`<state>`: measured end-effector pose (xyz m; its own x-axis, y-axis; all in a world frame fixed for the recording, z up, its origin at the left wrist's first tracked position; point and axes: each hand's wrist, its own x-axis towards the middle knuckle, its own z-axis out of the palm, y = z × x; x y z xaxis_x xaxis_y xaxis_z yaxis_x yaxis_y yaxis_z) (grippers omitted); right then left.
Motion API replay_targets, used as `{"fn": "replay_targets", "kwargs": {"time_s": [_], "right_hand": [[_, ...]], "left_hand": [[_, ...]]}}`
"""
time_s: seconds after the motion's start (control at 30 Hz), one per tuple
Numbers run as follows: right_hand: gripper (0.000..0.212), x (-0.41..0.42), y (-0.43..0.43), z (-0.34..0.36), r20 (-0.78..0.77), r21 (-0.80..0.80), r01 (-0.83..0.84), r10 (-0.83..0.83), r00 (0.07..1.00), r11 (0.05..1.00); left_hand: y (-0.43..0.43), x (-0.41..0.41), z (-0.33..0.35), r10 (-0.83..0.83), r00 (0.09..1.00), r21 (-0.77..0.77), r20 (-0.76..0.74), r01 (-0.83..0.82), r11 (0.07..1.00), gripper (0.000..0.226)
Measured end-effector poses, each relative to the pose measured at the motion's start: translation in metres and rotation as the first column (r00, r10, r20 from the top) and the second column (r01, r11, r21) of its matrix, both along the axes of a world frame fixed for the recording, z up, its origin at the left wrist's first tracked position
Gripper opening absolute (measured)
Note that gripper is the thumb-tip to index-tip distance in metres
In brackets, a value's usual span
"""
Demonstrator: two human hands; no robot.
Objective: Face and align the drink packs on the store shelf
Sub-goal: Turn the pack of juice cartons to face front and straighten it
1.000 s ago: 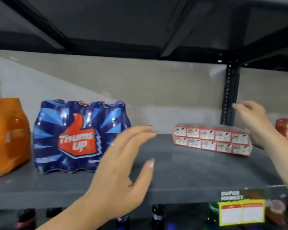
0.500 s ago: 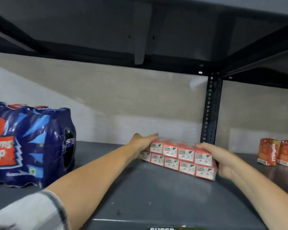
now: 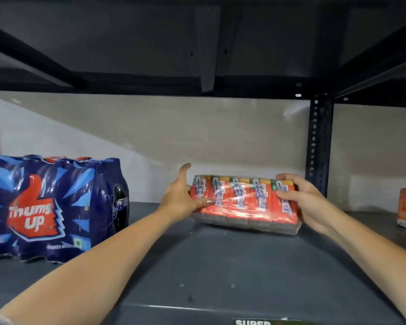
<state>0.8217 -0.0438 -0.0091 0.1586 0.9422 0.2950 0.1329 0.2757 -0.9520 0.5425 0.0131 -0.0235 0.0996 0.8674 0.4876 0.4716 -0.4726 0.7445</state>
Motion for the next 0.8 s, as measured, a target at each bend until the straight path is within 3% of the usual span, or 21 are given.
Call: {"fn": "replay_targets", "kwargs": {"time_s": [0.17,0.27,0.37,0.43,0.5,0.57,0.67,0.8], "right_hand": [[0.079,0.01,-0.014,-0.004,0.046,-0.019,-0.138,0.139,0.989,0.99],[0.092,0.013,-0.027,-0.004,0.124,-0.121,-0.236,0.251,0.96,0.964],[0.098,0.011,-0.036,-0.006,0.176,-0.146,-0.215,0.239,0.955,0.966],[0.099,0.01,-0.037,-0.006,0.106,-0.116,-0.181,0.193,0.975,0.977],[0.098,0.008,-0.036,-0.004,-0.008,-0.084,-0.14,0.139,0.99,0.987],[0.078,0.006,-0.034,-0.002,-0.066,-0.088,-0.092,0.086,0.994,0.992],[0.049,0.005,-0.031,-0.004,-0.024,-0.084,0.016,-0.018,1.0,0.996],[0.026,0.0,-0.044,-0.004,0.017,-0.089,0.022,-0.02,1.0,0.996]], "left_hand": [[-0.014,-0.012,-0.006,0.075,0.985,0.078,-0.156,-0.063,0.995,0.121],[-0.031,-0.015,-0.006,0.122,0.945,0.093,-0.304,-0.098,0.991,0.109],[-0.049,-0.018,-0.005,0.089,0.935,0.064,-0.344,-0.071,0.995,0.102],[-0.068,-0.015,-0.01,0.053,0.976,0.062,-0.212,-0.04,0.997,0.099],[-0.092,-0.004,-0.019,0.014,0.992,0.074,0.125,-0.024,0.997,0.07],[-0.115,0.015,-0.022,-0.109,0.904,-0.061,0.413,0.147,0.987,0.047],[-0.12,0.037,-0.02,-0.188,0.854,-0.318,0.485,0.373,0.872,0.067],[-0.099,0.053,-0.016,-0.179,0.841,-0.372,0.511,0.404,0.835,0.065]]}}
